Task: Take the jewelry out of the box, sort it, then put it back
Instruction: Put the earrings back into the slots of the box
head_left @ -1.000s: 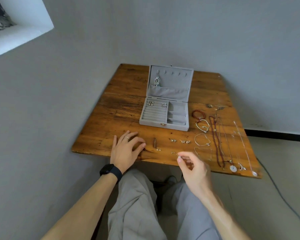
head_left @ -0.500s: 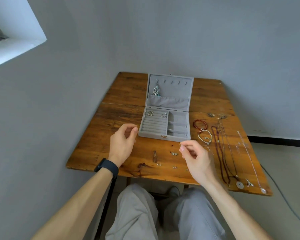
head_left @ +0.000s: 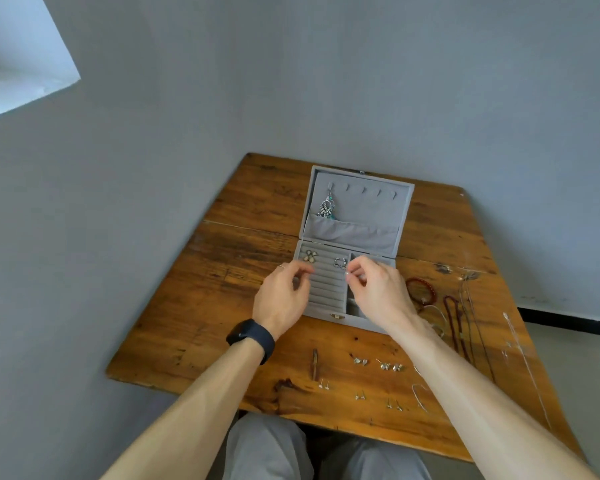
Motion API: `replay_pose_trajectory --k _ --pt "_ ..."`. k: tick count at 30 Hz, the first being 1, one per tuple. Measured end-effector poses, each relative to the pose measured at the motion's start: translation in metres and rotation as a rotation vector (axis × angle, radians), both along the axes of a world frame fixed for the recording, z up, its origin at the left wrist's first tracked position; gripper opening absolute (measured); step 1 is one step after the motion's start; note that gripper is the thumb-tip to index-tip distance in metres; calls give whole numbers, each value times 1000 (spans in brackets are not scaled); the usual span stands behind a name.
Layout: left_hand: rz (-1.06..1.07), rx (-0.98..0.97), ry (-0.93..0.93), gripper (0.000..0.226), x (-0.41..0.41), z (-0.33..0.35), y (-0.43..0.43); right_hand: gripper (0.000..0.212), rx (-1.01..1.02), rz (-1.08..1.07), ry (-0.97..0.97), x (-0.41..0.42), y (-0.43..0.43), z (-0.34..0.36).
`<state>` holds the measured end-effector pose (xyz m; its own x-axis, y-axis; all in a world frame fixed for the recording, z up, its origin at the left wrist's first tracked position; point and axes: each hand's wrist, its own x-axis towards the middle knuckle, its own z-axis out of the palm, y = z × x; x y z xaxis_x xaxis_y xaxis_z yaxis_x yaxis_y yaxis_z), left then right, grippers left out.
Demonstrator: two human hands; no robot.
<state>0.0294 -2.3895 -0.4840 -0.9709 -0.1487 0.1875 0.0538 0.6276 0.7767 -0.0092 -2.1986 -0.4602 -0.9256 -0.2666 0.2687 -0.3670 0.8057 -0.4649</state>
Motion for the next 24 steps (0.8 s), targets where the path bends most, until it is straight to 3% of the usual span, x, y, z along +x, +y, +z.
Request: replay_pose_trajectory --k 5,15,24 --pt "23 -70 38 20 5 -4 3 17 172 53 13 -10 -9 0" --pt "-4 -107 21 21 18 -6 -3 17 284 23 -50 -10 -21 5" --pt "-79 -9 -46 20 11 5 -12 22 161 -124 -142 -9 -28 -5"
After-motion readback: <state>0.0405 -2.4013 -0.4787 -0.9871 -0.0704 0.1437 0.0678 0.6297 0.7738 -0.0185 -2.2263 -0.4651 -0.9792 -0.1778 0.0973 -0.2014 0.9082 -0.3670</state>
